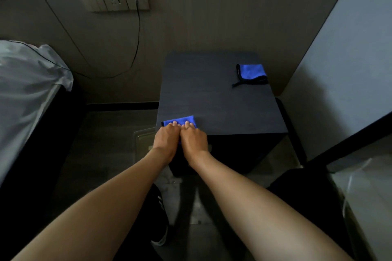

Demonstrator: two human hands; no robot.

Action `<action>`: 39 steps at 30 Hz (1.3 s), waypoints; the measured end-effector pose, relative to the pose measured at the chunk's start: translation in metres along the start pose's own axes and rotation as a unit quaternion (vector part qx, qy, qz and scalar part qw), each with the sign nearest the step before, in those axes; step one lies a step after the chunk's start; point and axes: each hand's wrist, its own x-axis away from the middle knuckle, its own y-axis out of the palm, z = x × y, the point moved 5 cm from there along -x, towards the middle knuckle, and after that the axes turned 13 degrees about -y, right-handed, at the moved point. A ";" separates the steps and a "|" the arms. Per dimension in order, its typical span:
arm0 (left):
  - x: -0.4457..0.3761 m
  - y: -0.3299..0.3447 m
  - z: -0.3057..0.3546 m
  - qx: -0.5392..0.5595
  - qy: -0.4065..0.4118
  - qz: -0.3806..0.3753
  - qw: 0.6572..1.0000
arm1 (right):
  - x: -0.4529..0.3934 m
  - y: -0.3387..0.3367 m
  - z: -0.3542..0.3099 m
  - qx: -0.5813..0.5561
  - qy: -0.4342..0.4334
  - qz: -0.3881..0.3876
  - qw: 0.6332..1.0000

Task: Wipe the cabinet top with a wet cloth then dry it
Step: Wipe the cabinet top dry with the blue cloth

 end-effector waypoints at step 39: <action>-0.059 -0.022 0.298 0.053 0.202 -0.032 0.977 | 0.064 -0.062 0.282 0.056 0.152 0.043 0.986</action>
